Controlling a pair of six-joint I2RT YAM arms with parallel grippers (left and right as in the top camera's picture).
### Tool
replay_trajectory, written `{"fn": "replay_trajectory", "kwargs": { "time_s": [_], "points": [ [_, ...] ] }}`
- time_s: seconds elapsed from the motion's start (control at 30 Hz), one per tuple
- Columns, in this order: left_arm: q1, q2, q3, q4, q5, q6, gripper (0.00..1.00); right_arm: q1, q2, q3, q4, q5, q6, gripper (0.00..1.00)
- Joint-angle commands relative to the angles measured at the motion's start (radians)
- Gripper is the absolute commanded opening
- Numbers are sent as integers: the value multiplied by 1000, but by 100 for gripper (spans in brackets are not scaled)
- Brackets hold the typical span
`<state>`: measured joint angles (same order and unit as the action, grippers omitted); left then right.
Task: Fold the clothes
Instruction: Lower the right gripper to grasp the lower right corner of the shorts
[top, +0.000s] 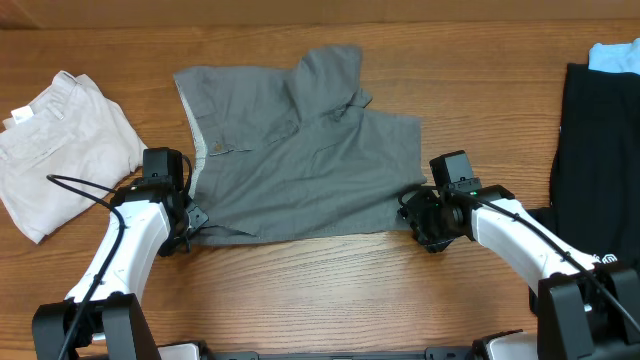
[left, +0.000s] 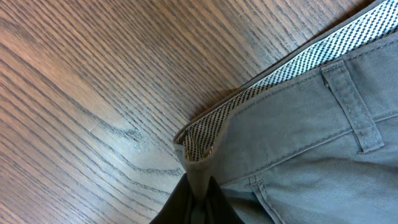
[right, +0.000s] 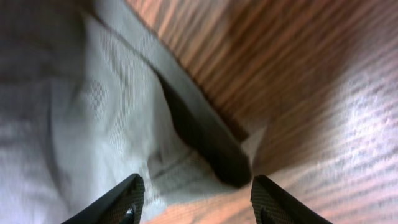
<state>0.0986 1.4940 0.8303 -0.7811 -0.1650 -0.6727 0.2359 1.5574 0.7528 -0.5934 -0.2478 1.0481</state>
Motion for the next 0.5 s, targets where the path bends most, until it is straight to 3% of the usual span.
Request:
{"fn": "replay_trajectory", "kwargs": {
  "time_s": [0.0,0.47],
  "points": [
    [5,-3,2,1,-17,23,8,3,6,-7,26,68,31,59],
    [5,-3,2,0,-17,23,9,41,10,-7,50,112,34,58]
  ]
}}
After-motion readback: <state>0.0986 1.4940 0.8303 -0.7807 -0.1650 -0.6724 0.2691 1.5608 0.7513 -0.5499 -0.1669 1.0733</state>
